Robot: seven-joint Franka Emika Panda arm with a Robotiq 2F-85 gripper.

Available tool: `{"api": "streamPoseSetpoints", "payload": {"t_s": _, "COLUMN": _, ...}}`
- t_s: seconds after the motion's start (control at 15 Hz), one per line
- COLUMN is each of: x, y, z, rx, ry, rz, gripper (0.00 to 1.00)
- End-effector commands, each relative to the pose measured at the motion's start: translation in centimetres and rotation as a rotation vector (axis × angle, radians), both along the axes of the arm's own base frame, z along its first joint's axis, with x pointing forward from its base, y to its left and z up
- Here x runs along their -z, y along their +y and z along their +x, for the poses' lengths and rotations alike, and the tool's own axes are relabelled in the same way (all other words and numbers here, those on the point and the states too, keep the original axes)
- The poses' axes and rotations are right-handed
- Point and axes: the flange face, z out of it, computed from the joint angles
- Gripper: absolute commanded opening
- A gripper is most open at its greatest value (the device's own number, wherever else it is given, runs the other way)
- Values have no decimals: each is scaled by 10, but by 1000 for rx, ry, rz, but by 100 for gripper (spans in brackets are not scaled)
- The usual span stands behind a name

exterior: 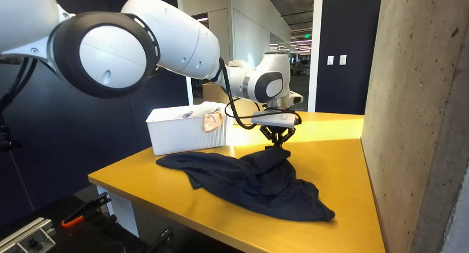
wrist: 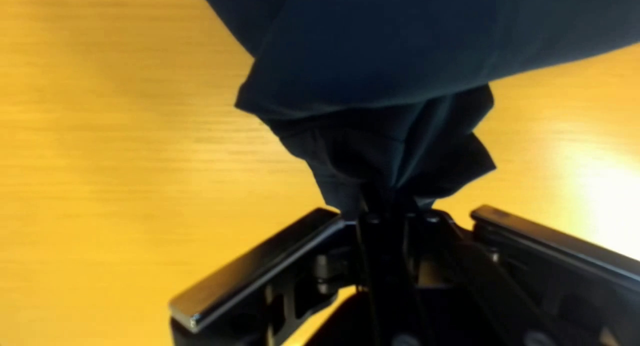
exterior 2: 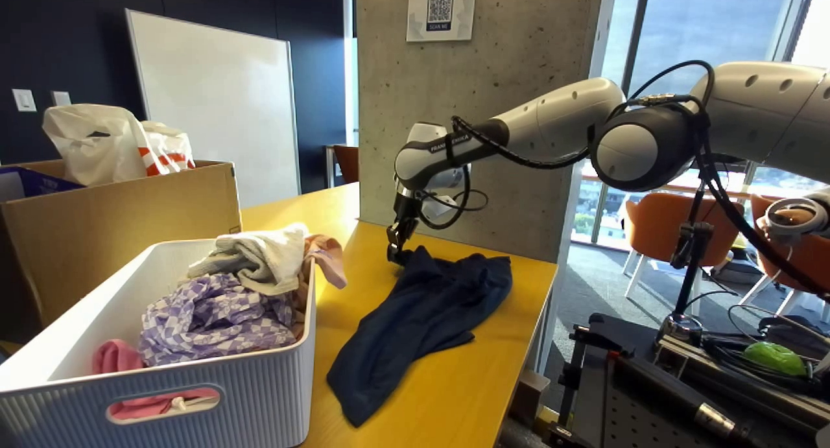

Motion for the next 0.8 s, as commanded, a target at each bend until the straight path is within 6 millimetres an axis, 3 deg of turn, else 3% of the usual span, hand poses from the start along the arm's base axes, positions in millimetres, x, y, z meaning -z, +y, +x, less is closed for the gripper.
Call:
{"api": "streamPoseSetpoints", "payload": {"t_s": 0.0, "x": -59, "y": 9, "z": 9, "rx": -5, "ry": -51, "rz": -32, "gripper": 2}}
{"api": "streamPoseSetpoints", "payload": {"t_s": 0.33, "x": -144, "y": 9, "z": 12, "rx": -7, "ry": -171, "rz": -62, "gripper": 2}}
{"api": "streamPoseSetpoints", "payload": {"t_s": 0.47, "x": -165, "y": 8, "z": 8, "rx": -1, "ry": -204, "rz": -74, "gripper": 2}}
{"api": "streamPoseSetpoints", "payload": {"t_s": 0.6, "x": -174, "y": 7, "z": 2, "rx": 3, "ry": -221, "rz": -81, "gripper": 2}}
{"api": "streamPoseSetpoints", "payload": {"t_s": 0.73, "x": -169, "y": 7, "z": -3, "rx": 7, "ry": -211, "rz": -77, "gripper": 2}}
